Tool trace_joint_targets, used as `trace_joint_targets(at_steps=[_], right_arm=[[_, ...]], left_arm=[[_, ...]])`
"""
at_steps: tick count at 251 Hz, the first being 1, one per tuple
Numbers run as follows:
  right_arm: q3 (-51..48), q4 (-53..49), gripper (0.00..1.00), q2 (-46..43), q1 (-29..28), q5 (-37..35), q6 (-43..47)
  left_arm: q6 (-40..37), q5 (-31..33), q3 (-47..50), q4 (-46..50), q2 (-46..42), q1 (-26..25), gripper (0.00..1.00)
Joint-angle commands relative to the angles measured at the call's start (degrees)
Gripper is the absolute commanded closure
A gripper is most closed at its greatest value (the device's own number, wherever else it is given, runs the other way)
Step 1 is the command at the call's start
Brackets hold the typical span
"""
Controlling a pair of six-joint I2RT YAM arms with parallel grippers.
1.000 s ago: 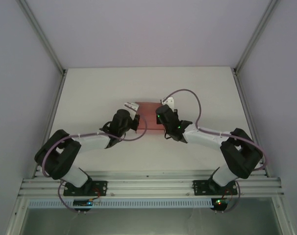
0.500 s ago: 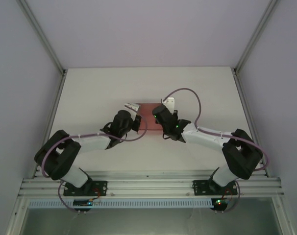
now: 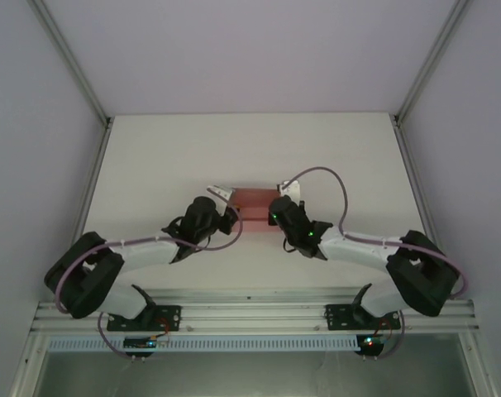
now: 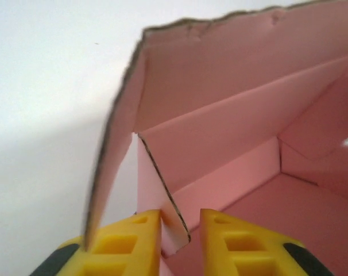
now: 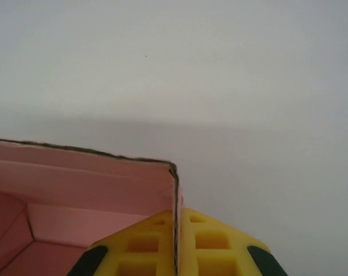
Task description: Assemble paper box
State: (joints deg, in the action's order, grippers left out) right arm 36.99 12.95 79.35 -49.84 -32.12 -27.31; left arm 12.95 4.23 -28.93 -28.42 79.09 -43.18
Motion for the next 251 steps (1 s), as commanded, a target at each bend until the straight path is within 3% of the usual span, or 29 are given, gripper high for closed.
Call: trace_joint_targets(at_steps=[1,33,49,85,175,198,234,251], right_arm=[[-4.16,5.2,1.0,-2.18,-1.61,2.76,5.43],[-6.95,9.45,1.0,-3.5,-3.2,1.87,9.22],[-7.85,10.53,1.0,-3.5,-3.96,1.05,10.39],[-9.02,11.45,1.0,-3.58,-4.55,0.88,11.71],[-14.01,17.71,1.0,-5.84,-6.49,2.13,16.84],[-15.29,19.69,1.0,-6.3,-7.58,2.35,19.37],[-17.2,21.94,1.0,-6.49,-9.1,0.41,19.89],[-18.31,23.46,1.0,-6.49,-9.51,0.43,20.47]], left_arm=[[1.47,-3.62,1.01,2.09,-4.25,-0.68,0.63],[3.6,-2.53,1.5,6.89,-9.29,-0.66,0.45],[4.52,-2.31,1.69,9.61,-12.21,-0.64,0.25],[6.04,-1.81,1.1,17.97,-19.0,-0.71,0.0],[14.41,-0.8,-4.0,35.72,-33.2,-0.57,0.01],[21.13,1.44,-6.29,39.27,-34.05,0.55,0.0],[33.55,-1.31,-10.32,48.11,-31.2,5.42,0.0],[38.0,-5.52,-11.12,51.8,-29.2,9.49,0.0]])
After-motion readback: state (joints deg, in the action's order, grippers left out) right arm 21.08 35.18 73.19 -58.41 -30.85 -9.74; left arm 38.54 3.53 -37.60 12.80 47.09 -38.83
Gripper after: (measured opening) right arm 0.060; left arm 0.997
